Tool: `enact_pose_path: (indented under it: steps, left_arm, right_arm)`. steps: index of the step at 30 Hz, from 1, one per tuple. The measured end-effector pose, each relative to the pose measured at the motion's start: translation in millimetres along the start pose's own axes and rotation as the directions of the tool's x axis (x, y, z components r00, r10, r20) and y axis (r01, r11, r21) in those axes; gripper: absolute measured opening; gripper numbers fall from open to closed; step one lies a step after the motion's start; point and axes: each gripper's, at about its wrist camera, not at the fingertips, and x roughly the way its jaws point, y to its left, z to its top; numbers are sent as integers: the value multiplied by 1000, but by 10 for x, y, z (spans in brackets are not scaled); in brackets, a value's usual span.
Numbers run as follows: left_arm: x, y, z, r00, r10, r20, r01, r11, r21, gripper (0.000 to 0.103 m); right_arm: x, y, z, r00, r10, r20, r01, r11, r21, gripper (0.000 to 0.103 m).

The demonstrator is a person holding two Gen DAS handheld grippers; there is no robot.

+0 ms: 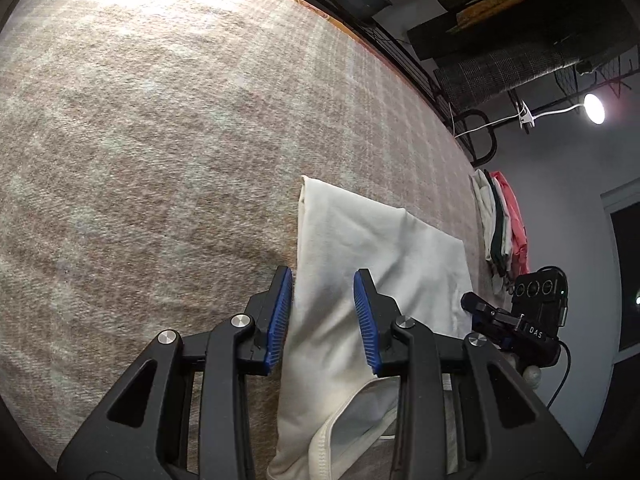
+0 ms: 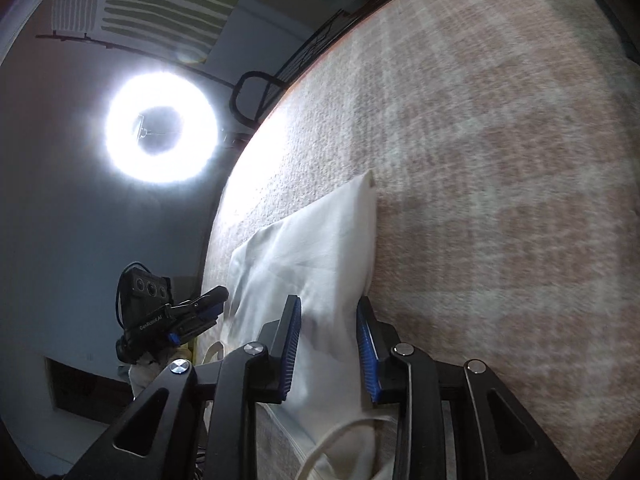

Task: Fold small clothes
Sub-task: 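Grasp the folded camisole edge with the left tool while the right tool grasps it too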

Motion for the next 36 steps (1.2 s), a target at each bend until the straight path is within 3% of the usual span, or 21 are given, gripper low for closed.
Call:
enact_pose_path:
  steps: [1, 2, 6, 11, 17, 27, 36]
  left_arm:
    - [16, -20, -1, 1000, -6, -6, 6, 1000, 4, 28]
    - [48, -43, -15, 1000, -6, -18, 6, 1000, 5, 13]
    - [57, -187, -77, 998, 63, 13, -64, 995, 71, 7]
    - [-14, -469, -140, 991, 116, 73, -126, 978, 163, 6]
    - [-117, -796, -239, 985, 120, 122, -146, 961, 235, 5]
    - [-200, -1289, -310, 988, 70, 140, -111, 944, 311, 5]
    - [22, -1978, -366, 993, -4, 115, -44, 912, 408, 4]
  right_arm:
    - [37, 57, -29, 1000, -9, -2, 9, 1000, -5, 25]
    - [50, 72, -35, 1000, -20, -2, 20, 1000, -10, 21]
    - [33, 124, -48, 996, -91, 6, 92, 995, -40, 9]
    - [79, 496, -88, 985, -166, 39, 169, 978, -119, 6]
    - [27, 862, -145, 972, -219, 83, 232, 949, -215, 6]
    - [-325, 1230, -234, 952, -265, 156, 299, 914, -274, 5]
    - [-904, 1131, -196, 922, -307, 235, 365, 891, -268, 5]
